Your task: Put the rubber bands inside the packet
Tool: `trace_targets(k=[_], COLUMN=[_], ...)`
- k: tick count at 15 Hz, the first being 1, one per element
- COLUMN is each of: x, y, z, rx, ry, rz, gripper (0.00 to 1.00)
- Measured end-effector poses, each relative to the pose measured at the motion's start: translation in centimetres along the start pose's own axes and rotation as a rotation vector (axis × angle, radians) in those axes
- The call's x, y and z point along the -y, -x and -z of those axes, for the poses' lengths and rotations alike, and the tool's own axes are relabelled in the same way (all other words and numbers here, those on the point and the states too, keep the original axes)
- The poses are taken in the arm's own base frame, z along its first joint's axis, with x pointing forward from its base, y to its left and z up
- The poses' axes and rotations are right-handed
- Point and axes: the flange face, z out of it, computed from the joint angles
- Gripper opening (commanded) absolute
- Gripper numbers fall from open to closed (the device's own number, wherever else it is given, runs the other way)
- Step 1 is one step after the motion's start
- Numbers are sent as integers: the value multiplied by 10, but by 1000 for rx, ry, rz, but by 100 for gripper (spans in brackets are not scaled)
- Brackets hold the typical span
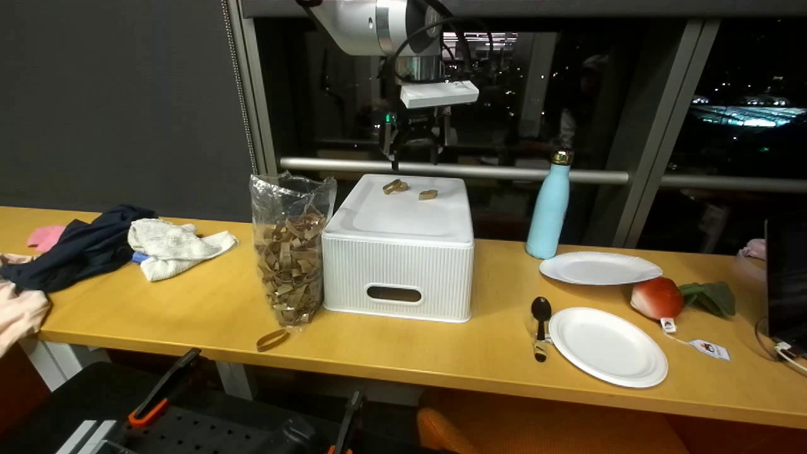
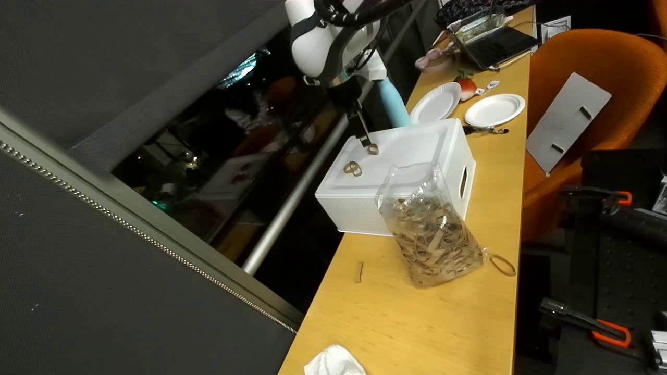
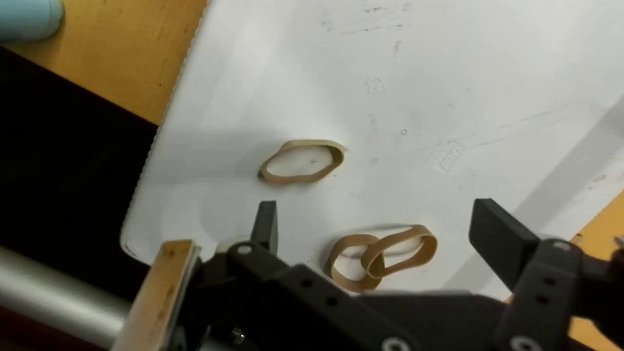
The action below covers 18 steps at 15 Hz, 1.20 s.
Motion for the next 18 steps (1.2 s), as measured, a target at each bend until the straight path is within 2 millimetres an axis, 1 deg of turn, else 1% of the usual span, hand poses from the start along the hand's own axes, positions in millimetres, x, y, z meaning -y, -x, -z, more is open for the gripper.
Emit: trace_targets(k=[6,10,15,18], x=[-6,-11,-10,-9], y=[-1,-4,-7,-6], z=[-29,-44,-40,-43], rx=[46,67,70,74], ry=[-88,-115,-119,-123], rz=[27,46,55,55], gripper=[100,100,100,100])
